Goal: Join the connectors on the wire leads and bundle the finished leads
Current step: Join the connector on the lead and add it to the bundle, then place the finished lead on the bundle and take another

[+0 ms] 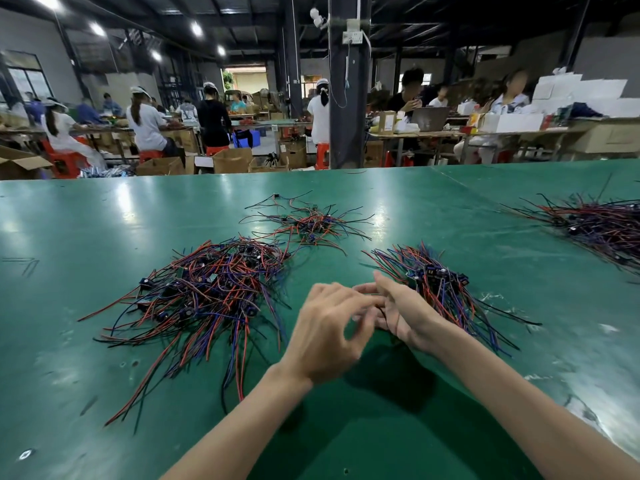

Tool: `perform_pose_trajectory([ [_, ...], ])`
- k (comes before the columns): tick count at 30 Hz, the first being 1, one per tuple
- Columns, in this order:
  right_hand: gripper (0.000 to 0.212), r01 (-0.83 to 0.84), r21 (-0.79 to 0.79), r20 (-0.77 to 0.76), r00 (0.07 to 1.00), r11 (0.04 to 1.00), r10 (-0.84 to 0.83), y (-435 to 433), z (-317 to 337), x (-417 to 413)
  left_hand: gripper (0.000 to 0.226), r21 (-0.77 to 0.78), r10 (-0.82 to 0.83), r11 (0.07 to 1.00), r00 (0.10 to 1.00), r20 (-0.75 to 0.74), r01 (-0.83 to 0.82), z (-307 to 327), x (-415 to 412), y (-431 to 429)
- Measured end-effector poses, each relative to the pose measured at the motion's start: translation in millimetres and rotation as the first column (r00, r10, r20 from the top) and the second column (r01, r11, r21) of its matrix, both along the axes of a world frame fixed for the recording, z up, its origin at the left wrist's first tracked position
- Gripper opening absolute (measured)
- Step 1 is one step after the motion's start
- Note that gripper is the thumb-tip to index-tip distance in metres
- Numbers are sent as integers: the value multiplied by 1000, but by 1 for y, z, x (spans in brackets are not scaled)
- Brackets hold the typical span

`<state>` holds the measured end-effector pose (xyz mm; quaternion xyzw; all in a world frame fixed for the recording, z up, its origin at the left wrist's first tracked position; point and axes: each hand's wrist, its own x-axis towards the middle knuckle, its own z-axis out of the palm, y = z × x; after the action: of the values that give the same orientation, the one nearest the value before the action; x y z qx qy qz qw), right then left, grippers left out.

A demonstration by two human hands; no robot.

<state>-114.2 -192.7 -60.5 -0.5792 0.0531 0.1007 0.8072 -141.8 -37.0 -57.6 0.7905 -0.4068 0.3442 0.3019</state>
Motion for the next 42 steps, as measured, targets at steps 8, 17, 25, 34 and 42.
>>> perform_pose_trajectory([
  [8,18,-56,-9,8,998,998,56,-6,1,-6,34,-307,-129,951,891,-436,-13,-10,1,-2],
  [17,17,-177,-2,-1,984,984,177,-3,0,-10,34,157,477,844,586,-655,-512,-22,49,22],
  [25,24,-444,-109,5,894,889,448,1,0,-19,26,92,403,887,659,-635,-453,-22,47,23],
  [34,14,-260,-70,-9,966,963,260,2,1,-15,5,-462,-199,811,574,-794,-358,-16,47,21],
  [42,33,-197,-82,16,980,977,199,7,1,-16,6,-622,-494,731,411,-766,-281,-11,39,14],
])
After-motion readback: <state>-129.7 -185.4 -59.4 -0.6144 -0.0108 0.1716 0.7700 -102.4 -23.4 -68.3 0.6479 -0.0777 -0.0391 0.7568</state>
